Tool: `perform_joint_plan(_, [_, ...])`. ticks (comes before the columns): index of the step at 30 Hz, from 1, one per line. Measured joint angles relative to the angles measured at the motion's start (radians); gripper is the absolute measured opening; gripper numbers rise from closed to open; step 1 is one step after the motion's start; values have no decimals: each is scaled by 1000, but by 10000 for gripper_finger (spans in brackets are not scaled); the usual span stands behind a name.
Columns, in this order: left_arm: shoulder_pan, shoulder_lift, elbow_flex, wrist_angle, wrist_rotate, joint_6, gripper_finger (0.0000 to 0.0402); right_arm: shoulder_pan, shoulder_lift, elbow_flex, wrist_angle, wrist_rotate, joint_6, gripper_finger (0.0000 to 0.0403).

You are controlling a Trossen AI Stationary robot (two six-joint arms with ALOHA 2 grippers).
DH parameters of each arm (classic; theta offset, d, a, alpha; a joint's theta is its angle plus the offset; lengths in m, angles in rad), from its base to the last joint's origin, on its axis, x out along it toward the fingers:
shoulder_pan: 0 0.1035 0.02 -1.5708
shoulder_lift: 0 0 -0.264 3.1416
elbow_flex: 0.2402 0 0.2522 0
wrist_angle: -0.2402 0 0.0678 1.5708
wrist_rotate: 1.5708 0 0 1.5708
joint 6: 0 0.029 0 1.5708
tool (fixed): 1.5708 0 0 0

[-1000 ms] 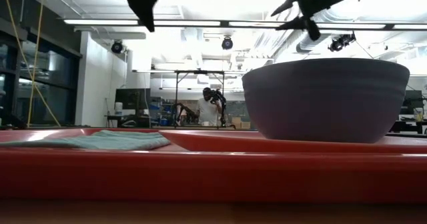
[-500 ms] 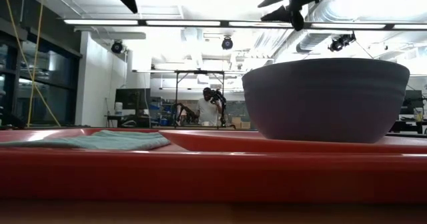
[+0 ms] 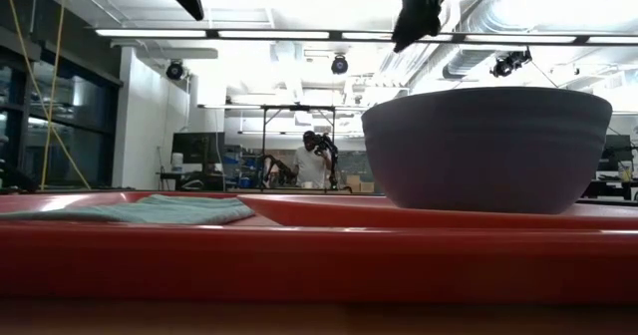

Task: Set up tray
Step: Put the black knife on the blue napkin

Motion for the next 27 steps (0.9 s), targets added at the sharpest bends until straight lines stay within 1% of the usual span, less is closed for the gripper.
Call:
perform_joint_plan(2, [-1, 0, 0, -5, 17, 8, 85, 0, 43, 38, -73, 25, -77, 181])
perform_joint_plan(4, [0, 0, 0, -20, 17, 9, 85, 2, 79, 48, -112, 53, -132, 181])
perform_joint_plan(9, [0, 0, -1, -23, 35, 30, 85, 5, 145, -11, -107, 89, -206, 181])
perform_joint_plan(17, [0, 1, -1, -22, 35, 47, 86, -2, 197, -173, 22, 86, -249, 181])
perform_joint_plan(21, [0, 1, -1, -22, 35, 49, 86, -2, 195, -281, 29, 70, -276, 181])
perform_joint_plan(24, [0, 1, -1, -22, 35, 49, 86, -1, 195, -356, 29, 32, -283, 181])
perform_joint_plan(27, [0, 1, -1, -22, 34, 49, 86, 19, 195, -428, 57, 23, -303, 181])
